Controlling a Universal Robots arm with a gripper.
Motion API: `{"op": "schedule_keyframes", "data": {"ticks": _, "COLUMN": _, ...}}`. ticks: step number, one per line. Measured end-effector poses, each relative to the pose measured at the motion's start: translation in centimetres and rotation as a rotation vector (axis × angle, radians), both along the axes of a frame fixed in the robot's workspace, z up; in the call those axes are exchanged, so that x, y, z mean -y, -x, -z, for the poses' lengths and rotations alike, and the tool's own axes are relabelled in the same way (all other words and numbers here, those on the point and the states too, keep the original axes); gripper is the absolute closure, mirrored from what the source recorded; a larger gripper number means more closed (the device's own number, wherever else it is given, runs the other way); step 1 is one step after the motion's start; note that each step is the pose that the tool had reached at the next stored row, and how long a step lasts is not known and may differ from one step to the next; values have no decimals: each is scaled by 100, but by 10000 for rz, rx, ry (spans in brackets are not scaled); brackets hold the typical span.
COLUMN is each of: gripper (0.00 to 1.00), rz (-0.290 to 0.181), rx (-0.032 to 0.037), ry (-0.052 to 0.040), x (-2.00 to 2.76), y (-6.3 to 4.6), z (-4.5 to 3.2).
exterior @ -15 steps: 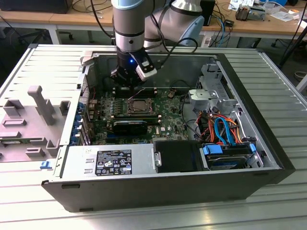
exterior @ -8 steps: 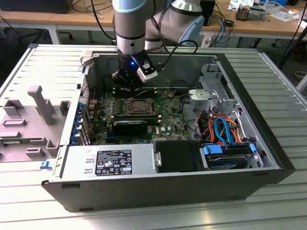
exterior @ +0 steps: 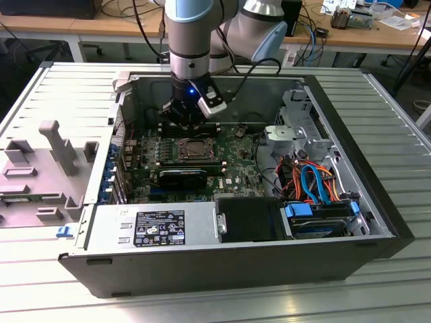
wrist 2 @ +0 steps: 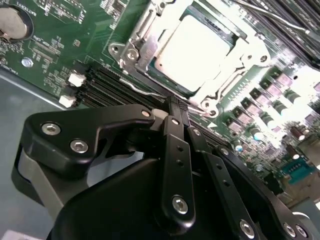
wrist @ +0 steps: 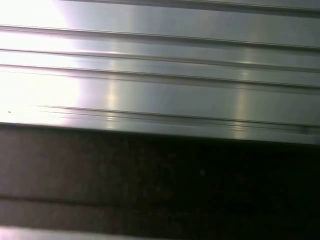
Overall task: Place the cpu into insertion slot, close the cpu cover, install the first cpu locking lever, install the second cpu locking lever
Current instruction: 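Install the first cpu locking lever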
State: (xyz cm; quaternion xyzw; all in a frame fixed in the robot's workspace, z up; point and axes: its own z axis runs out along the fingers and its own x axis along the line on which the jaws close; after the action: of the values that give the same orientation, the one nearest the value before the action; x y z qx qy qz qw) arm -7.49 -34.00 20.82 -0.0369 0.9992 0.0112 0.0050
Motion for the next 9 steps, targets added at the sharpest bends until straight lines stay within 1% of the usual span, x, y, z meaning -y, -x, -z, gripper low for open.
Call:
{"op": "schedule_keyframes", "data": {"ticks": 3, "gripper": 89, "rz": 1, "rx": 0, "ry": 0, "x": 0, "y": -43, "z": 27}}
{"op": "schedule_keyframes", "data": {"ticks": 9, "gripper": 89, "rz": 1, "rx": 0, "ry": -1, "x": 0, "y": -86, "z": 32}}
